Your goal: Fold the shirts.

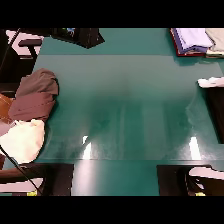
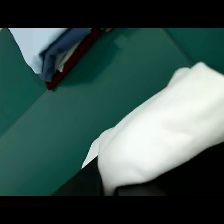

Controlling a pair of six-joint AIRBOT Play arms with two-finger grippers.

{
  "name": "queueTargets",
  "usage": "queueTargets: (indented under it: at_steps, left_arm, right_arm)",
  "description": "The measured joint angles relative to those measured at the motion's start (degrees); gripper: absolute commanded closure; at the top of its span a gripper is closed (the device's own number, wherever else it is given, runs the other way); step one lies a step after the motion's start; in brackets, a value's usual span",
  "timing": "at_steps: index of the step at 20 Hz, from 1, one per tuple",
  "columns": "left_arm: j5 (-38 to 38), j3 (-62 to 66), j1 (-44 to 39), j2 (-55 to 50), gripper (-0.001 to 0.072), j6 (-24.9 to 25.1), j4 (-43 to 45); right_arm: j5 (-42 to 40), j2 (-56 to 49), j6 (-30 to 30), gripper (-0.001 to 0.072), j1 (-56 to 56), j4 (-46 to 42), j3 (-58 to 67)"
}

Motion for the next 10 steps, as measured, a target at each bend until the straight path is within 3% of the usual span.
queueTargets:
  at_steps: [5, 10]
  left_arm:
    - [0.0, 0.0, 0.0, 0.0, 0.0677, 0.1, 0.6]
    - [-0.2, 0.0, 0.0, 0.0, 0.0677, 0.2, 0.9]
  right_arm:
    - [5.6, 0.2, 0.5, 0.0697, -2.1, -0.5, 5.7]
    - [9.9, 4.0, 1.4, 0.0697, -5.2, -10.2, 1.0]
